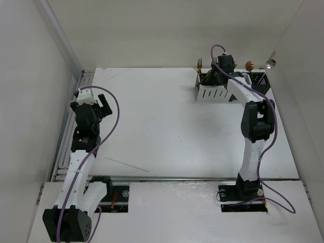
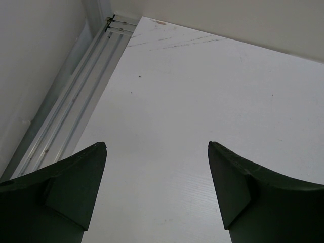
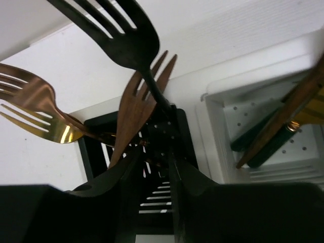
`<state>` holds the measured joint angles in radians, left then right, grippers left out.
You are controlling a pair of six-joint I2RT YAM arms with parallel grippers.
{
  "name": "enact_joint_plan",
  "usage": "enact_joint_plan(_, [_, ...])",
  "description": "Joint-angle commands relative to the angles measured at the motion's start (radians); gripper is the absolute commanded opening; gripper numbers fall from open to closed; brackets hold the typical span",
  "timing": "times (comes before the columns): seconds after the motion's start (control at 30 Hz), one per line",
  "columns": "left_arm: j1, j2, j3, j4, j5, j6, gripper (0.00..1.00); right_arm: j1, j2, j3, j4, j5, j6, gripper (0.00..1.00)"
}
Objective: Sort the eating utensils into containers
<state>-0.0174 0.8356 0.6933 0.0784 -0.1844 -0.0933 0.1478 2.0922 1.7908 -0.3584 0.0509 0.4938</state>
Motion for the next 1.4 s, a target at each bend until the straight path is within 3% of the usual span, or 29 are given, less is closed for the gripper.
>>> enact_joint_plan(0.0, [0.005, -0.015, -0.002, 0.040, -0.001, 0.006, 0.79, -0.004, 0.000, 0.035, 0.076, -0.088, -0.004, 0.31])
enact_joint_plan(0.17, [0.005, -0.015, -0.002, 0.040, -0.001, 0.015, 0.79, -0.004, -0.012, 0.022, 0.091, -0.097, -0.004, 0.29])
enact_joint_plan(0.5, [0.005, -0.015, 0.008, 0.049, -0.001, 0.015, 0.79, -0.004, -0.104, 0.015, -0.019, 0.066, 0.005, 0.29])
enact_joint_plan(0.67, [0.005, -0.015, 0.008, 0.049, -0.001, 0.015, 0.79, 0.030, -0.144, 0.015, 0.005, 0.121, -0.018, 0.29])
enact_joint_plan(0.87, [0.005, -0.015, 0.008, 0.049, -0.001, 0.015, 0.79, 0.030, -0.120, 0.047, 0.024, 0.056, -0.018, 0.59])
enact_joint_plan(1.37, [0.005, -0.024, -0.002, 0.049, -0.001, 0.015, 0.79, 0.030, 0.022, 0.119, 0.021, 0.001, 0.002, 0.57])
